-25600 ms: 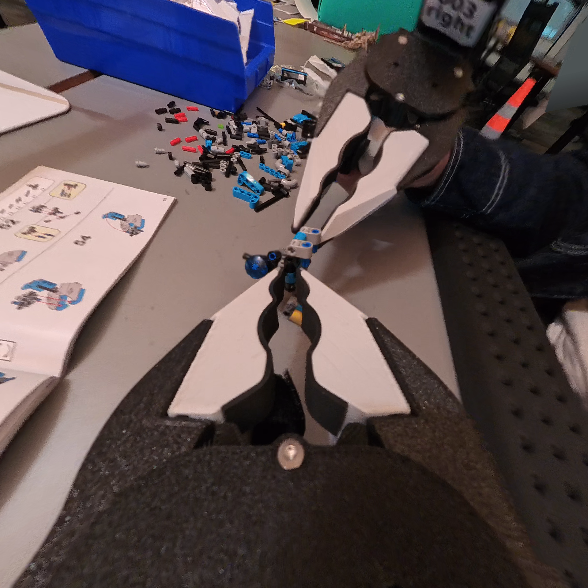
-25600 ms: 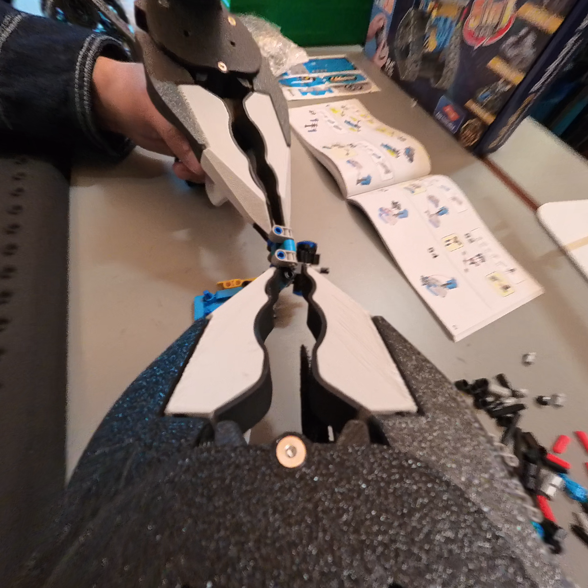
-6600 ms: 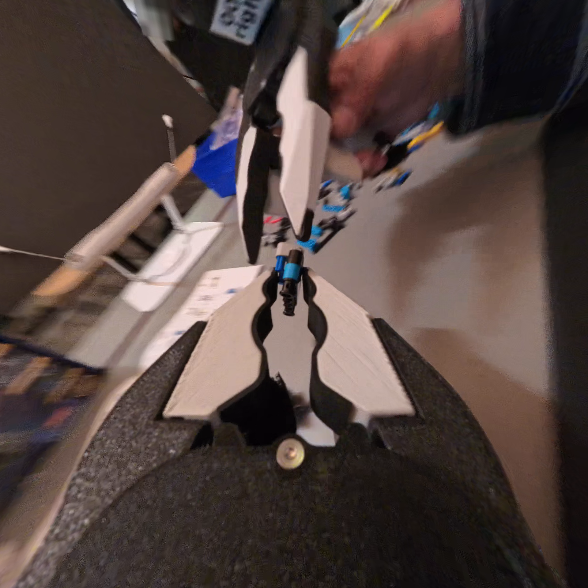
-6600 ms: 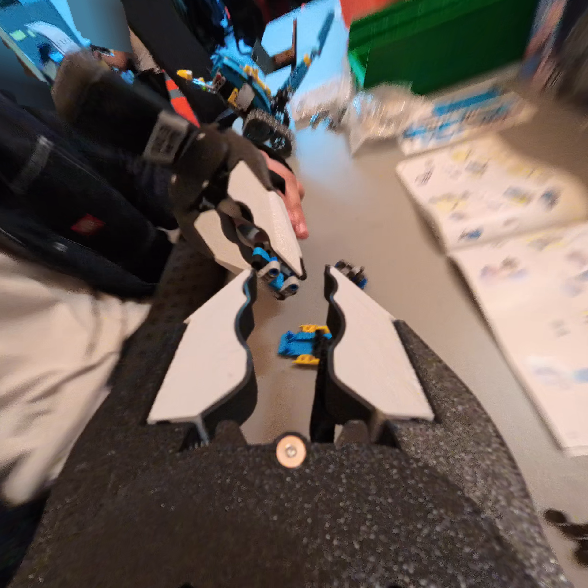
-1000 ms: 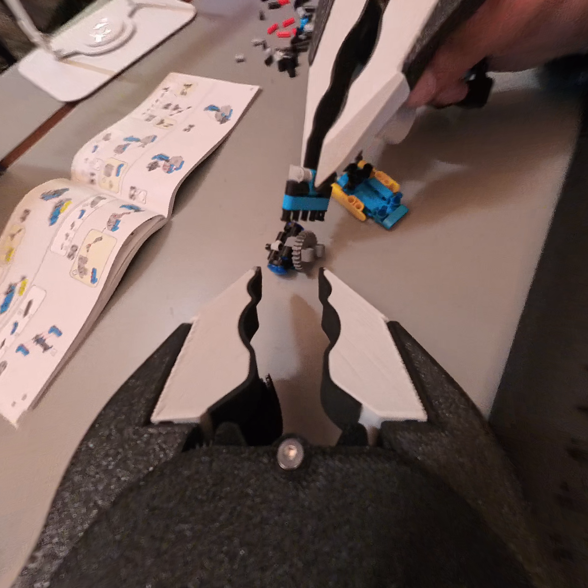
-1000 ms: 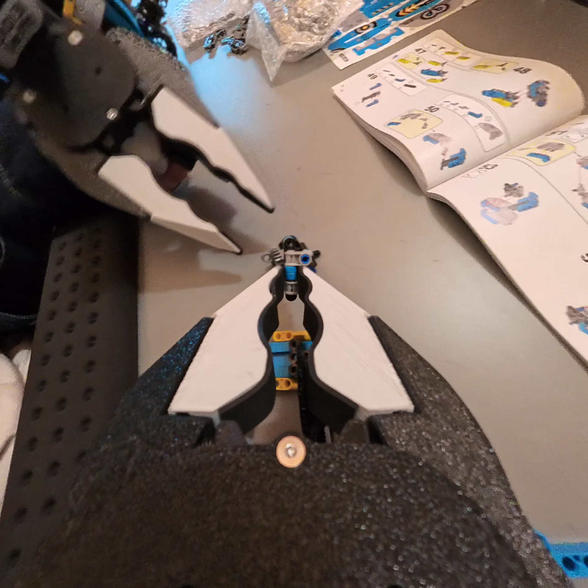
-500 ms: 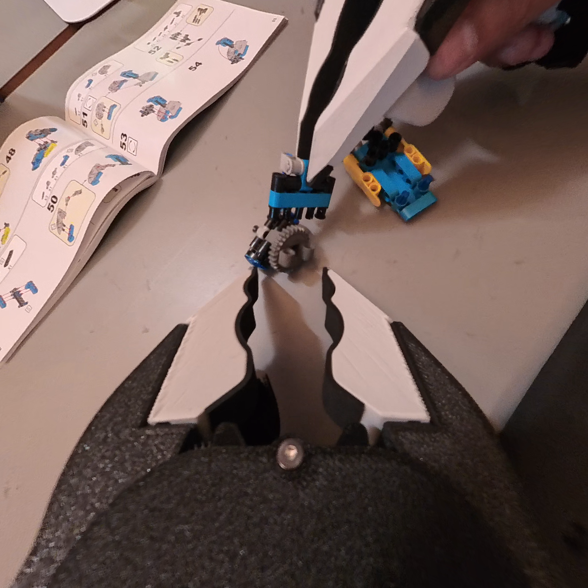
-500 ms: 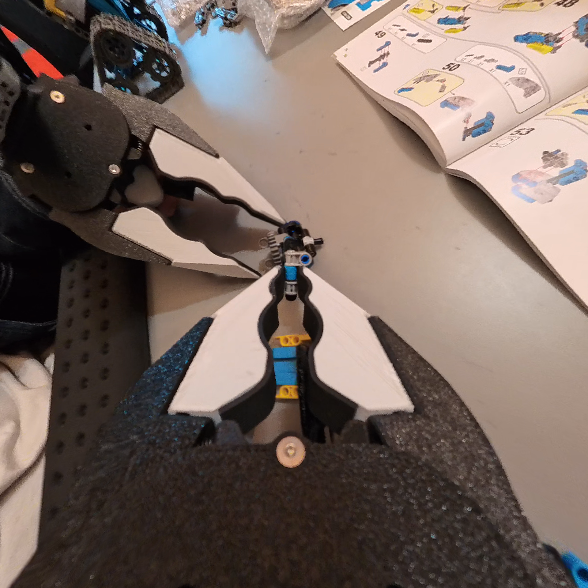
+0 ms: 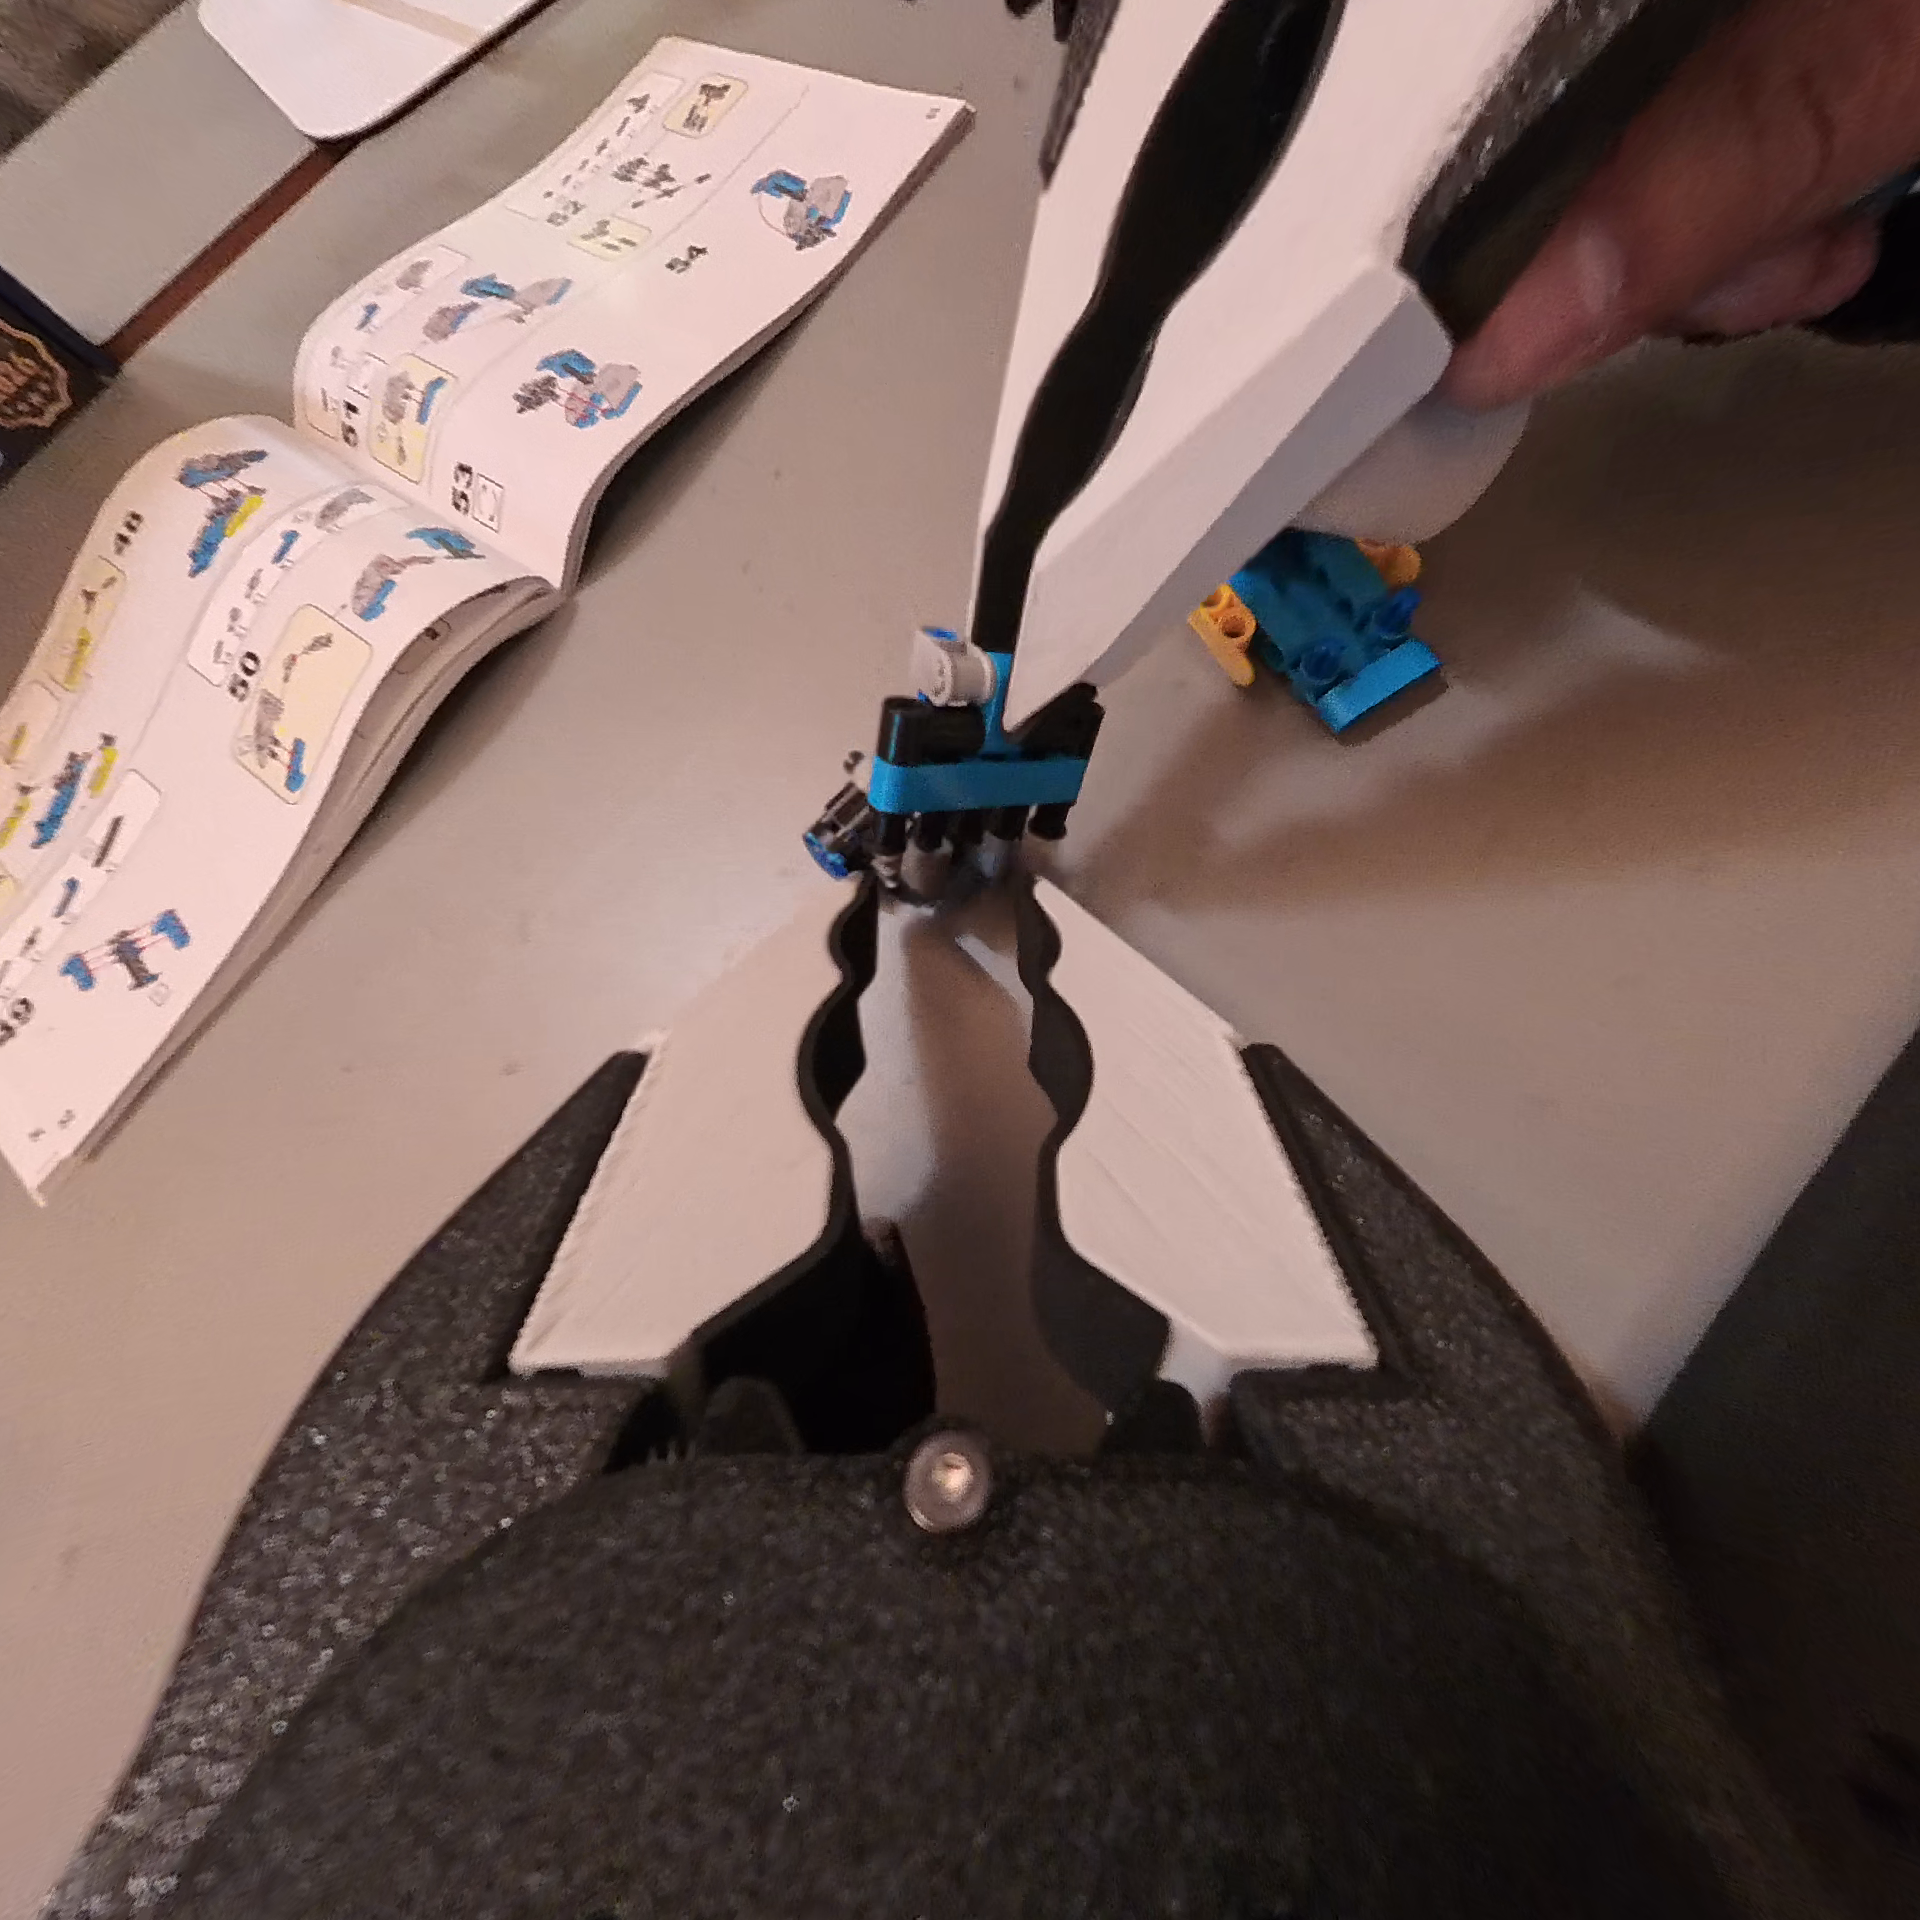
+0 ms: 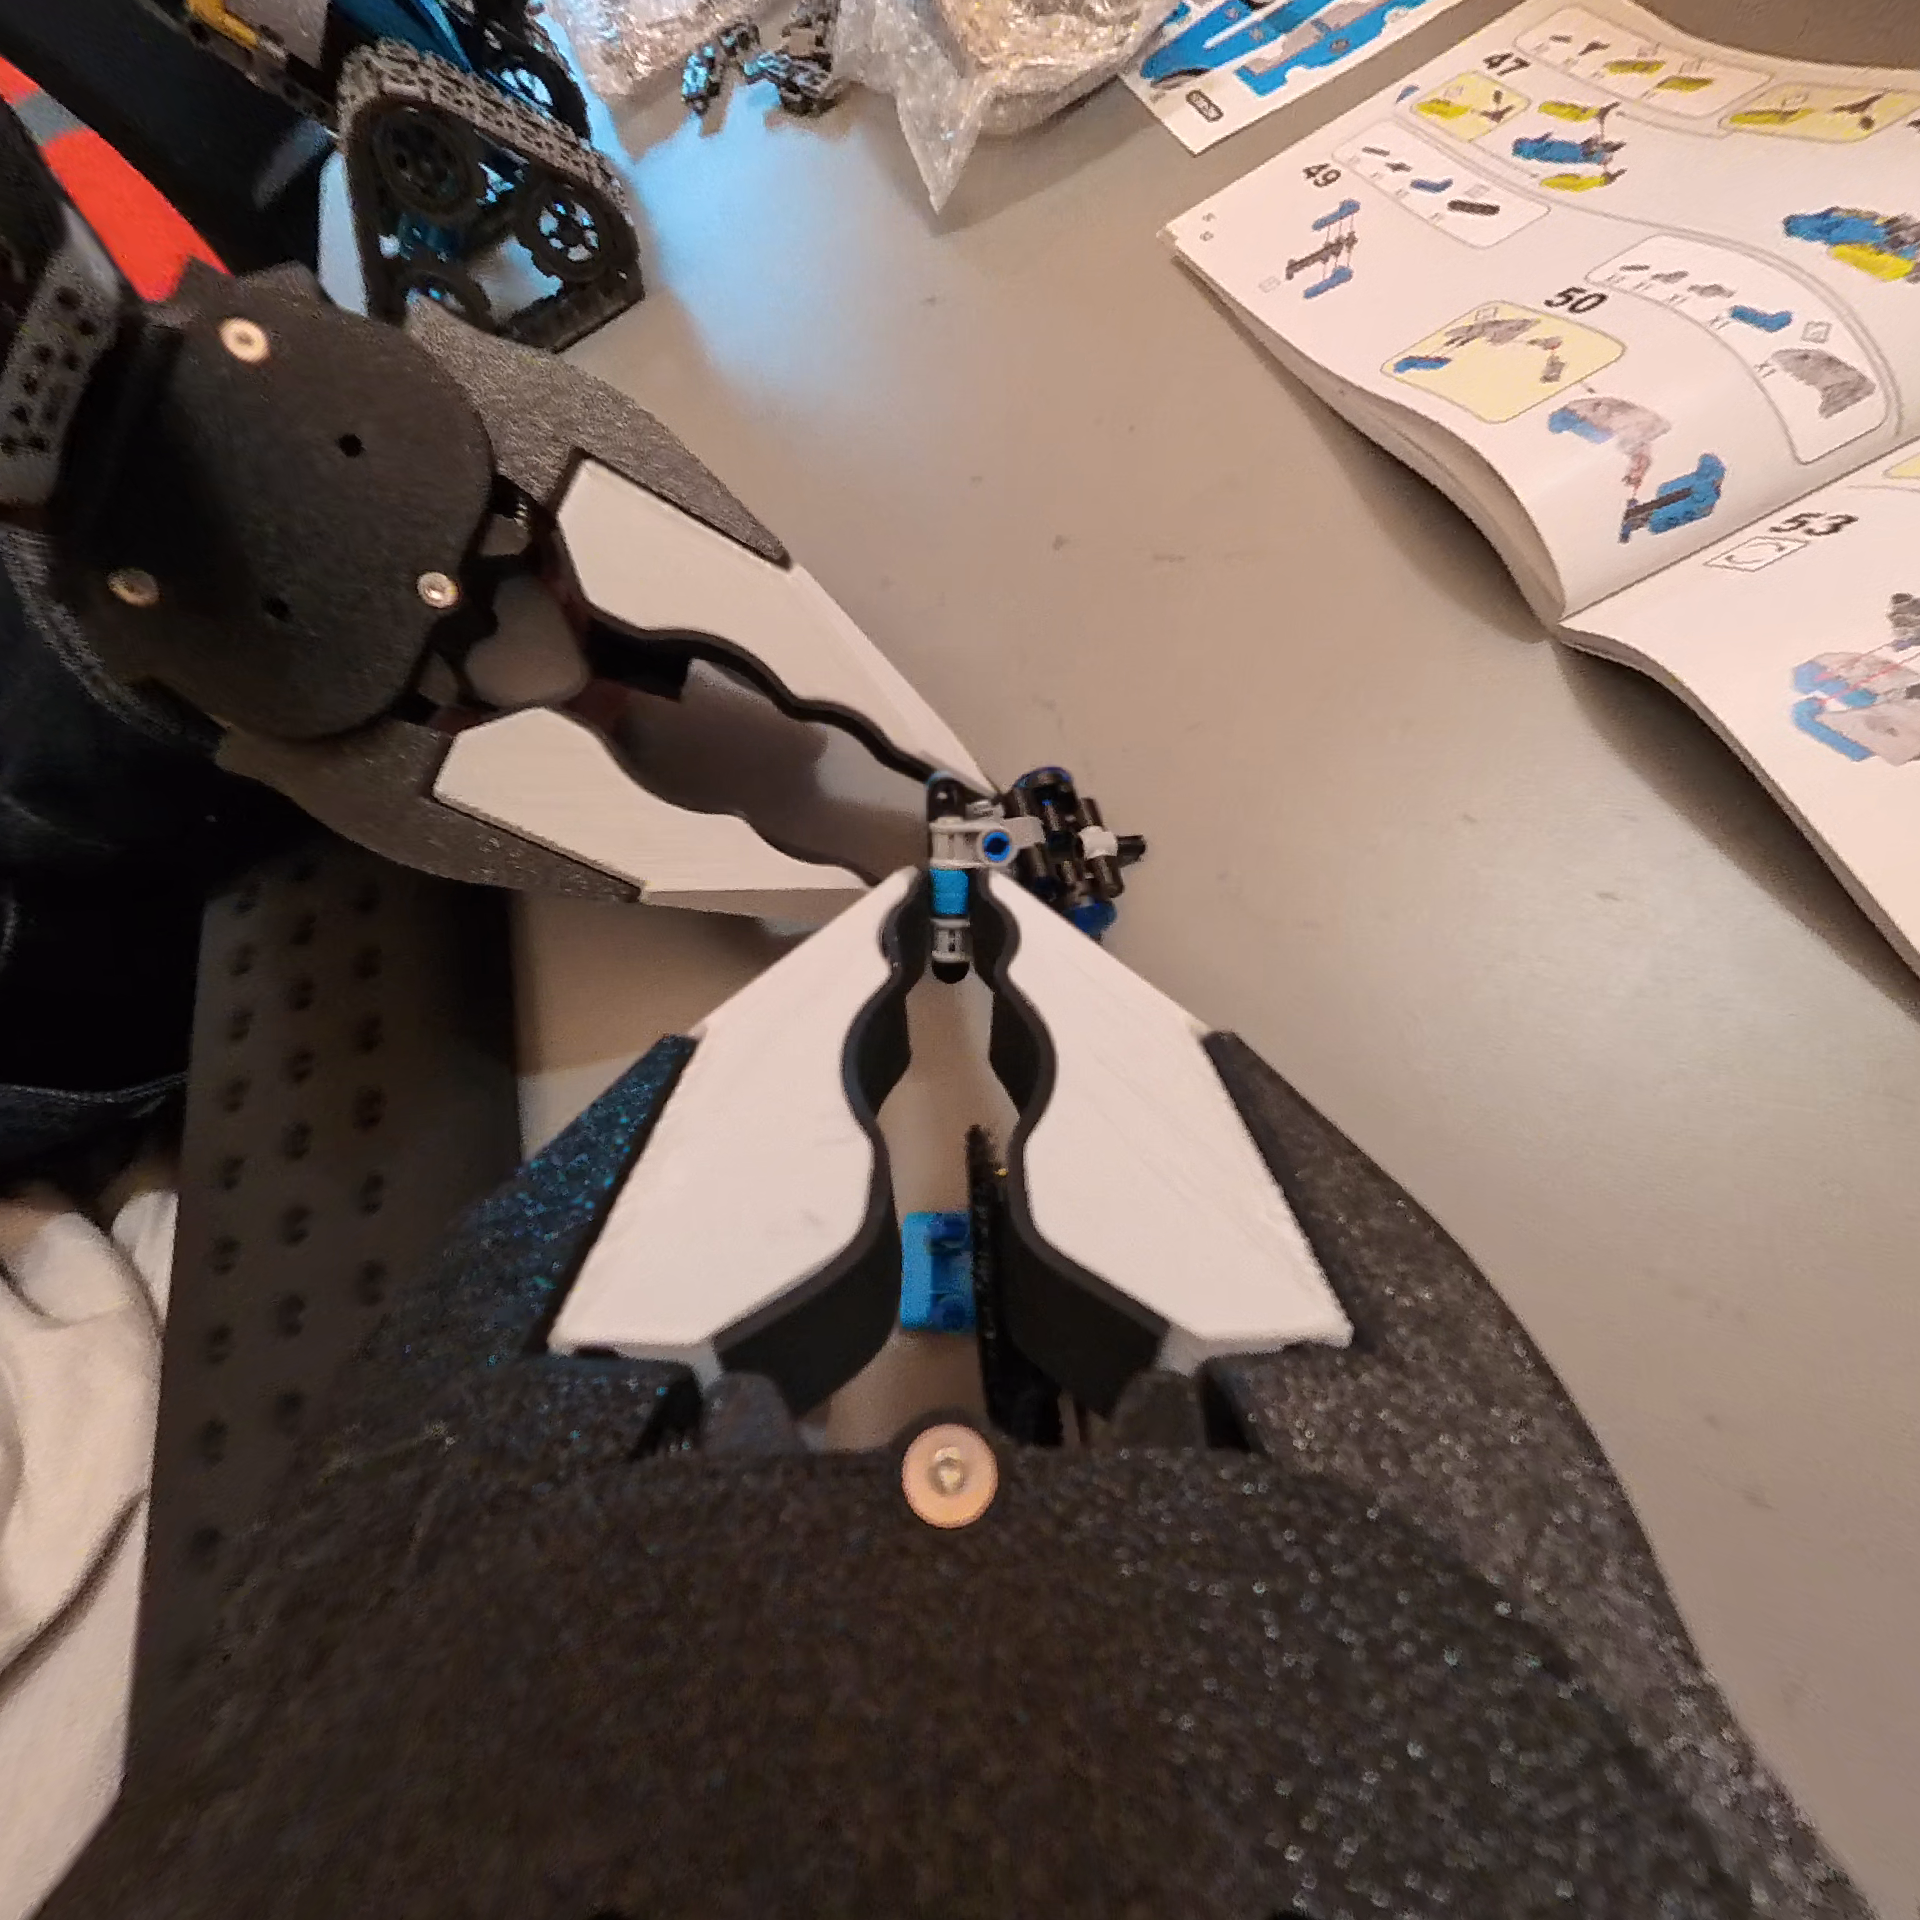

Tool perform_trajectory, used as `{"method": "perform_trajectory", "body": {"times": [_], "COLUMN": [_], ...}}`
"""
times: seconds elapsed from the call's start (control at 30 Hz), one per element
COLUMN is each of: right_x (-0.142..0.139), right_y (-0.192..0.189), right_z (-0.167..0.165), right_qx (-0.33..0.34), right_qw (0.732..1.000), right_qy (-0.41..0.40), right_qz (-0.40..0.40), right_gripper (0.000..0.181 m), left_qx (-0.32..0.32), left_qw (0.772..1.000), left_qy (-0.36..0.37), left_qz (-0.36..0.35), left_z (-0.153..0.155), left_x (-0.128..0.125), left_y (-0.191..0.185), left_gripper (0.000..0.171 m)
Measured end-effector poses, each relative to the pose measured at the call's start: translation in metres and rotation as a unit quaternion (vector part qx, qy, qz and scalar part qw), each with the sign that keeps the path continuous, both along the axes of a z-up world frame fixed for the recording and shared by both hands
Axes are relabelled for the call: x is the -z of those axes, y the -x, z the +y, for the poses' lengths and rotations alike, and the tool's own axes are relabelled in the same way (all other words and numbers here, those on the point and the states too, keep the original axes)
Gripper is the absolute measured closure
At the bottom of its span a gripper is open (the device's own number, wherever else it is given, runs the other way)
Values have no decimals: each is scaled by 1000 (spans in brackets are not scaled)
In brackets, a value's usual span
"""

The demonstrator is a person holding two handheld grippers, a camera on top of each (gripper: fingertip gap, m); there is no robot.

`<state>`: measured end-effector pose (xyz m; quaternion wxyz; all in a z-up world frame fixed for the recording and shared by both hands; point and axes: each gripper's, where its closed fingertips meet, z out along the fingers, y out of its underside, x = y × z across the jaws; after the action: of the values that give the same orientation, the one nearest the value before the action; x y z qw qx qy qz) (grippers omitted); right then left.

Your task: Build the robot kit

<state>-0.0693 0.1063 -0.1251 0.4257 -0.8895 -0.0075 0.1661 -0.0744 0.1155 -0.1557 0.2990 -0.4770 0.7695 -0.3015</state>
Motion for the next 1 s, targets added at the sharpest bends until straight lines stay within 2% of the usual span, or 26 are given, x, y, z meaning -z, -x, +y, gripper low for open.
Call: {"method": "perform_trajectory", "body": {"times": [0.2, 0.47, 0.67, 0.77, 1.0], "right_x": [-2, 5, 5, 5, 5], "right_y": [-5, 0, -3, -2, 0], "right_z": [-2, -3, 3, 3, 4], "right_qx": [-3, -48, -39, -42, -51], "right_qw": [1000, 997, 997, 996, 995], "right_qy": [-1, 15, 16, 20, 30], "right_qz": [-28, -59, -72, -74, -75], "right_gripper": [174, 174, 174, 174, 174], "left_qx": [-4, 12, -3, -8, -18], "left_qw": [998, 993, 984, 977, 962], "left_qy": [49, 100, 157, 193, 252], "left_qz": [39, 64, 80, 91, 105], "left_z": [-2, -15, -15, -16, -11], "left_x": [7, 7, 6, 4, -2], "left_y": [4, 8, 6, 7, 9], "left_gripper": [148, 155, 156, 153, 135]}}
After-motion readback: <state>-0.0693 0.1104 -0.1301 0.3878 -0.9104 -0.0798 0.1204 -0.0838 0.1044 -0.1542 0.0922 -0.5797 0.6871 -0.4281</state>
